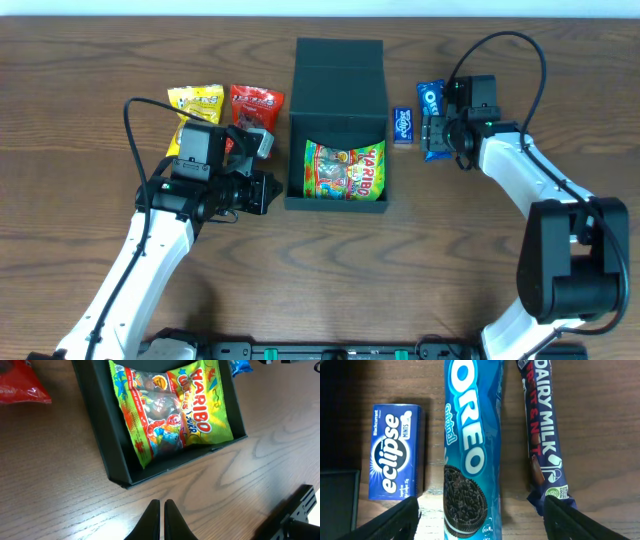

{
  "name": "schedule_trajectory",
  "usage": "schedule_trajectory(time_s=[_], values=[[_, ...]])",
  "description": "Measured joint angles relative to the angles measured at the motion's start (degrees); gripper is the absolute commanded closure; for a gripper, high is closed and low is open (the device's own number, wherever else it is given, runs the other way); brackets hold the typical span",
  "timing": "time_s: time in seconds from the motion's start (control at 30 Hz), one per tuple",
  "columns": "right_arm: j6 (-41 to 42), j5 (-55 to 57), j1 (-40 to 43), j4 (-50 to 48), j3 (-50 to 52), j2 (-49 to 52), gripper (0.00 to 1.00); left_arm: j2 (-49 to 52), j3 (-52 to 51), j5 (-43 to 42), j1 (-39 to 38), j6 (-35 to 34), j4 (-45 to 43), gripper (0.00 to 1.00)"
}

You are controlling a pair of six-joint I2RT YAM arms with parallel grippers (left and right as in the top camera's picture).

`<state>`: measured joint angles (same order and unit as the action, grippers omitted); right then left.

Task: Pack container
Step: 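Reach right gripper to the blue Oreo pack and grasp it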

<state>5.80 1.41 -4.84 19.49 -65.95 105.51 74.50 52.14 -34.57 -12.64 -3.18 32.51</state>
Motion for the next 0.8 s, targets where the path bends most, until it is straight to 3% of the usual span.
schedule_trajectory(time_s=[0.47, 0.8], values=[[-0.02, -0.5, 0.0, -6.78, 0.0, 4.83, 0.28, 0.0, 0.0, 0.0, 0.0, 0.0, 0.07, 0.94], [-0.11, -1.46, -0.42, -8.24, 0.0, 7.91, 0.39, 0.0, 0.0, 0.0, 0.0, 0.0, 0.07, 0.94]])
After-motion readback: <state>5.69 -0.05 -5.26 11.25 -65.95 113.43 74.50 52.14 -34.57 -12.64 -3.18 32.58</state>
